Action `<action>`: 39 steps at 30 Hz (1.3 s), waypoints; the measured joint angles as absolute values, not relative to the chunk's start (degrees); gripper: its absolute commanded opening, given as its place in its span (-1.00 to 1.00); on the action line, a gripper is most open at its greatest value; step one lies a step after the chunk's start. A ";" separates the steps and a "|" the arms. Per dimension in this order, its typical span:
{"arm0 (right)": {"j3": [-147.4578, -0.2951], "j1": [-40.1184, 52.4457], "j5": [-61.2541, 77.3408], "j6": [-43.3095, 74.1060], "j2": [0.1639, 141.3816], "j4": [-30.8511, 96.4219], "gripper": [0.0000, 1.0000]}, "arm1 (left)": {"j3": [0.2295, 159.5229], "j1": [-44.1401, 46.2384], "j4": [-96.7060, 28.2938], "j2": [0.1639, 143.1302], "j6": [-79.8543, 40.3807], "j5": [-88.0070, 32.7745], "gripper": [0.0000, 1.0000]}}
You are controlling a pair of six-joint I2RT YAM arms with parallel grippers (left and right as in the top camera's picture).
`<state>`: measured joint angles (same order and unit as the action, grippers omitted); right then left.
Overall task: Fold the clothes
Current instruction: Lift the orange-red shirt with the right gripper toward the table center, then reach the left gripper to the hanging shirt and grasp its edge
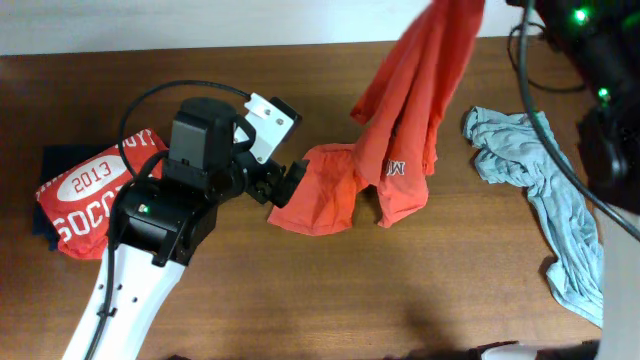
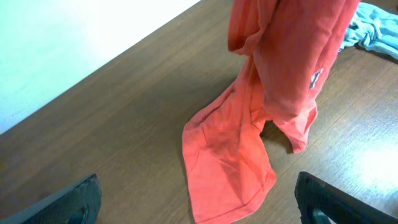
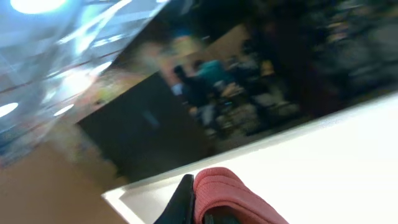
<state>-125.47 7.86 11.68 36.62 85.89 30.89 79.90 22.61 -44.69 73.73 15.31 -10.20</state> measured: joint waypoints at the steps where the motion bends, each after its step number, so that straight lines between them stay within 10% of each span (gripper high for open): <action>1: -125.47 7.86 9.02 36.47 85.08 32.47 -0.92 | 79.90 22.61 -44.69 73.73 15.35 -10.07 0.99; 11: -125.69 6.37 -17.80 32.69 81.34 44.31 -0.92 | 79.94 22.61 -44.36 73.73 15.46 -8.34 0.98; 39: -125.69 19.53 -32.47 33.26 90.70 39.07 -0.92 | 80.16 35.75 -41.58 79.33 15.46 -14.37 0.94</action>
